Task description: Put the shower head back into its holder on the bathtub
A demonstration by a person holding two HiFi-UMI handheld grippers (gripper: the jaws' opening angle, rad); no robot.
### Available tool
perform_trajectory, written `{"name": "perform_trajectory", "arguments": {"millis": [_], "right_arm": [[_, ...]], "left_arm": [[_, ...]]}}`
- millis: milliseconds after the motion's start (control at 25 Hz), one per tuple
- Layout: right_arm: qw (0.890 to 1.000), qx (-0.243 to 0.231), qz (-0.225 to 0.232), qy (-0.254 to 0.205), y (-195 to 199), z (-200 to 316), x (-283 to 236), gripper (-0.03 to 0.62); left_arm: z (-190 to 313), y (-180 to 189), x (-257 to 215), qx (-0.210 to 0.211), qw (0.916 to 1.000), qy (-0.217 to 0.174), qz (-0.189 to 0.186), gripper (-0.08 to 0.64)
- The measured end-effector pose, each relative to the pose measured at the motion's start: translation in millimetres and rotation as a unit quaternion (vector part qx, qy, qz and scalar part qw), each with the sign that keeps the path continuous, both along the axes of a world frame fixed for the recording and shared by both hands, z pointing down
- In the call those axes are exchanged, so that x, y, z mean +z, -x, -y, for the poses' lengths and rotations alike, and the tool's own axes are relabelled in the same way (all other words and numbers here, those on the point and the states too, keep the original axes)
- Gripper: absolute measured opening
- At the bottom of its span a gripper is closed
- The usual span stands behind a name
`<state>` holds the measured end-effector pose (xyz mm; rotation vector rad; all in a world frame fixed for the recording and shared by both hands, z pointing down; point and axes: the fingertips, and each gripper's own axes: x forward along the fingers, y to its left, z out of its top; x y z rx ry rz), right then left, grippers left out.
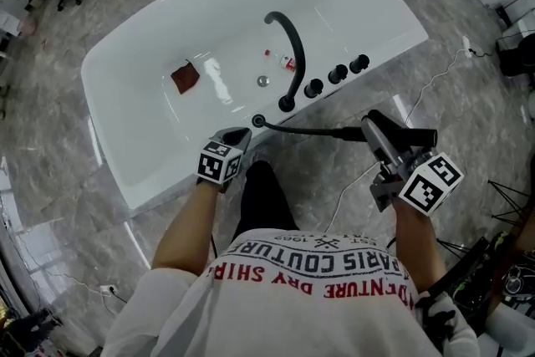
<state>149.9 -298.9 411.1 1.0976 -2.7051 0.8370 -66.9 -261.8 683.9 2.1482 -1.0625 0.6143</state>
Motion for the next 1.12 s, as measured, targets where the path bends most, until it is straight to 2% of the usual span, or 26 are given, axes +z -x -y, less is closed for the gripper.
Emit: {"name": "perform_trajectory", "arguments": {"millis": [160, 360, 480, 720, 920, 1120], "right_arm": [[0.999, -0.030, 0.000, -0.010, 31, 3, -1, 0.103], [0.997, -0.066, -0.005, -0.026, 63, 3, -5, 0.103], [0.995, -0.086, -0.018, -0.038, 80, 3, -2, 0.103], [0.989, -0.125, -0.074, -0.035, 141, 3, 38, 0.103], [0.982, -0.143, -0.121, -0.009, 155, 11, 79, 0.103], [0.975, -0.155, -0.154, 0.027, 182, 22, 137, 0.103]], "left_arm": [[-30, 8, -50, -0.018, 0.9963, -0.009, -0.084, 0.003], [-56, 0, -121, -0.016, 0.9904, -0.058, -0.124, 0.003], [-59, -2, -161, -0.010, 0.9878, -0.088, -0.128, 0.003], [-64, 33, -197, 0.008, 0.9820, -0.127, -0.139, 0.003], [-57, 44, -204, 0.011, 0.9795, -0.136, -0.148, 0.003], [-48, 68, -186, 0.020, 0.9815, -0.121, -0.147, 0.003]]}}
